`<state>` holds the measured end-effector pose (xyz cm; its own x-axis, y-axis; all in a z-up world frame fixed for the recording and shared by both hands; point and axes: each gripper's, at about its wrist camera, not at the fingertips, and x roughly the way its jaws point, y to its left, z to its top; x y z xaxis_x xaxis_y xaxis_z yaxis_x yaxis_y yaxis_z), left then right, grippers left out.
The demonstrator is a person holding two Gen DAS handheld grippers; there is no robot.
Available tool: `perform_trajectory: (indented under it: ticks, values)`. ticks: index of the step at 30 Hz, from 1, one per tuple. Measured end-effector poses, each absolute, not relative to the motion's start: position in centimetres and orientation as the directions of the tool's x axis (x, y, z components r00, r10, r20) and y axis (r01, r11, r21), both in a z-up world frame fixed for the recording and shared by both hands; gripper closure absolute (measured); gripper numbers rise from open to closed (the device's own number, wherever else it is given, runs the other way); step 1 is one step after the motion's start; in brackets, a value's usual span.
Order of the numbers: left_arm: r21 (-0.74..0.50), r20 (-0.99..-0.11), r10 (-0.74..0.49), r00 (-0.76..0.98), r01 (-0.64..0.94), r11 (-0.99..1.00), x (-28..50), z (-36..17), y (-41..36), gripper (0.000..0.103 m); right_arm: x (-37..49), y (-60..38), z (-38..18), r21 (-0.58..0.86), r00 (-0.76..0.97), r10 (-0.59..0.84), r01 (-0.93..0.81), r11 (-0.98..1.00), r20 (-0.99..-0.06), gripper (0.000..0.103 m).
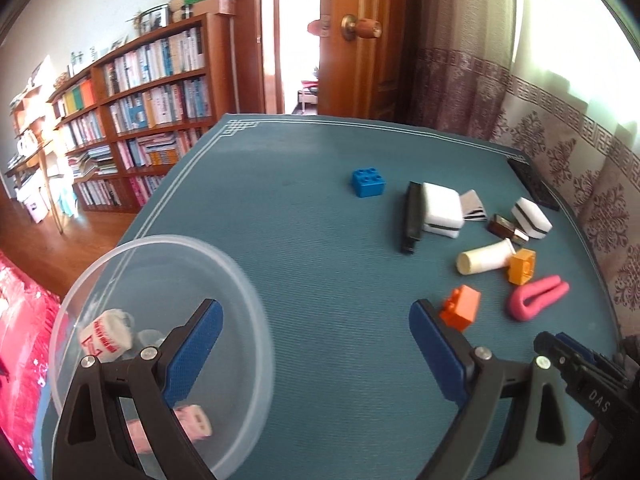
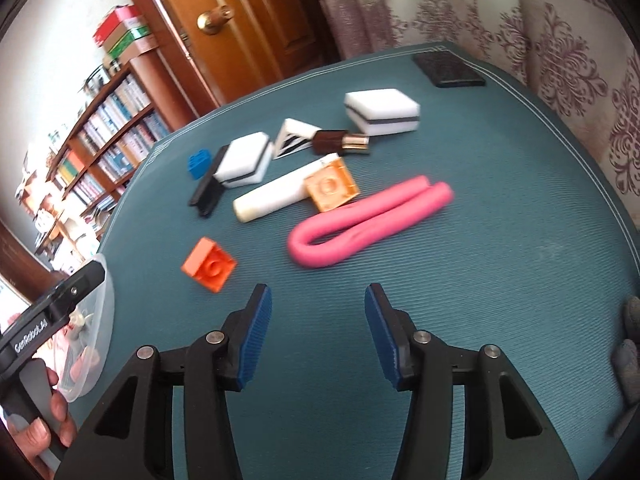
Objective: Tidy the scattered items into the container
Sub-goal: 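Move the right tool to the pink foam tube and grasp its bend, then grasp the orange toy brick with the left tool while the right tool holds the tube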
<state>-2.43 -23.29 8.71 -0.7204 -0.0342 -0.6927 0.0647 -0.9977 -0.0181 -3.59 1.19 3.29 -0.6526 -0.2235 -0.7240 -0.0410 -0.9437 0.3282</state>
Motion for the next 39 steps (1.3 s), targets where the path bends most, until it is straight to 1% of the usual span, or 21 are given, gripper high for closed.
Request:
perform_trajectory:
  ticks: [2, 4, 7, 13, 18, 20, 22, 24, 28, 30, 31, 34, 39]
  values:
    - [-0.014, -0.696, -0.02, -0.717, 0.041, -0.999, -2.7, 8.6, -22.3, 0.007, -4.0, 2.0, 3.1, 0.341, -0.647, -0.221, -0.064, -0.938, -0.73, 0.048]
    - [-0.008, -0.701, -0.012, -0.713, 0.025, -1.0, -2.9, 8.5, -21.6, 0.007, -4.6, 2.5, 2.8, 0.36, -0.639, -0.227, -0.084, -0.929, -0.735, 0.044]
    - [0.0, -0.708, -0.003, -0.707, 0.005, -1.0, -3.1, 8.3, -20.8, 0.007, -5.4, 3.2, 2.5, 0.39, -0.625, -0.244, -0.106, -0.914, -0.741, 0.043]
    - [-0.001, -0.717, 0.012, -0.697, -0.016, -1.0, -3.3, 7.9, -20.1, 0.007, -7.5, 3.1, 2.1, 0.4, -0.608, -0.244, -0.134, -0.907, -0.756, 0.043]
    - [-0.009, -0.723, 0.022, -0.69, -0.022, -1.0, -3.4, 7.6, -20.3, 0.007, -9.0, 2.2, 2.4, 0.364, -0.607, -0.21, -0.141, -0.921, -0.766, 0.043]
    - [-0.014, -0.725, 0.027, -0.688, -0.024, -1.0, -3.5, 7.5, -20.3, 0.007, -9.7, 1.8, 2.4, 0.331, -0.609, -0.18, -0.144, -0.933, -0.773, 0.042]
    - [-0.016, -0.726, 0.031, -0.687, -0.028, -0.999, -3.6, 7.4, -20.3, 0.007, -10.2, 1.4, 2.4, 0.3, -0.608, -0.154, -0.146, -0.943, -0.779, 0.039]
    - [-0.016, -0.727, 0.033, -0.686, -0.031, -0.999, -3.6, 7.4, -20.3, 0.007, -10.6, 0.9, 2.3, 0.261, -0.607, -0.124, -0.141, -0.955, -0.785, 0.038]
    - [-0.016, -0.729, 0.038, -0.683, -0.039, -0.999, -3.7, 7.3, -20.1, 0.007, -10.7, -0.1, 2.1, 0.172, -0.608, -0.068, -0.114, -0.978, -0.791, 0.038]
    - [-0.016, -0.73, 0.042, -0.683, -0.045, -0.999, -3.7, 7.2, -20.0, 0.007, -10.4, -0.3, 2.0, 0.143, -0.613, -0.055, -0.096, -0.985, -0.788, 0.039]
    - [-0.015, -0.73, 0.044, -0.682, -0.048, -0.999, -3.7, 7.2, -19.9, 0.007, -10.2, -0.3, 2.0, 0.129, -0.615, -0.046, -0.091, -0.987, -0.787, 0.046]
    - [-0.027, -0.733, 0.065, -0.677, -0.066, -0.997, -4.0, 7.1, -19.4, 0.007, -9.6, 0.2, 2.0, 0.112, -0.622, -0.036, -0.083, -0.99, -0.782, 0.053]
    - [-0.028, -0.732, 0.09, -0.675, -0.102, -0.994, -4.4, 6.9, -18.1, 0.007, -8.1, 1.7, 1.9, 0.137, -0.633, -0.056, -0.079, -0.987, -0.772, 0.055]
